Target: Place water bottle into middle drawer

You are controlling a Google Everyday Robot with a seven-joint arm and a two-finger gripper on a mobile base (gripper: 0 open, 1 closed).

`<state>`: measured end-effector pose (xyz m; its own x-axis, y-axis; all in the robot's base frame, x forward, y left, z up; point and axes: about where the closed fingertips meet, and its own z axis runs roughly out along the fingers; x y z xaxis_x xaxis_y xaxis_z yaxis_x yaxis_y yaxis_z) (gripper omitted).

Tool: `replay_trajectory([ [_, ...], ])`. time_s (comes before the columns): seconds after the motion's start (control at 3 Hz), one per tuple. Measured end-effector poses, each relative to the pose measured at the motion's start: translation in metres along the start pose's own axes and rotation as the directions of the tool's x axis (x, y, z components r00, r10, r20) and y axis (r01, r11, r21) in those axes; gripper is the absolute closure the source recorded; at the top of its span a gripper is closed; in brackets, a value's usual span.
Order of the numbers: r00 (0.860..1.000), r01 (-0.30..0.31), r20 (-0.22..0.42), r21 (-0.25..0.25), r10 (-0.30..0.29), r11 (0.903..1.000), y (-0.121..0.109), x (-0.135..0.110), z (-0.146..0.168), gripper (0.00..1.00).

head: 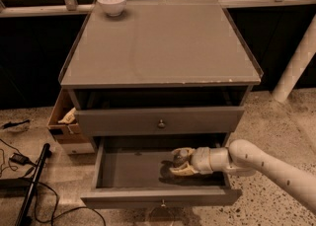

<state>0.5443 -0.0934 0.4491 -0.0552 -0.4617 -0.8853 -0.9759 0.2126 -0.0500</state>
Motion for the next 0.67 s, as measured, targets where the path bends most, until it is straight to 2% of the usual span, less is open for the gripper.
replay_trajectory([
  [0.33, 1.000, 0.000, 0.000, 0.000, 0.000, 1.0000, 0.0000, 0.0000, 0.0000, 0.81],
  [0.67, 1.000, 0.000, 0.000, 0.000, 0.000, 1.0000, 0.0000, 0.0000, 0.0001, 0.58],
])
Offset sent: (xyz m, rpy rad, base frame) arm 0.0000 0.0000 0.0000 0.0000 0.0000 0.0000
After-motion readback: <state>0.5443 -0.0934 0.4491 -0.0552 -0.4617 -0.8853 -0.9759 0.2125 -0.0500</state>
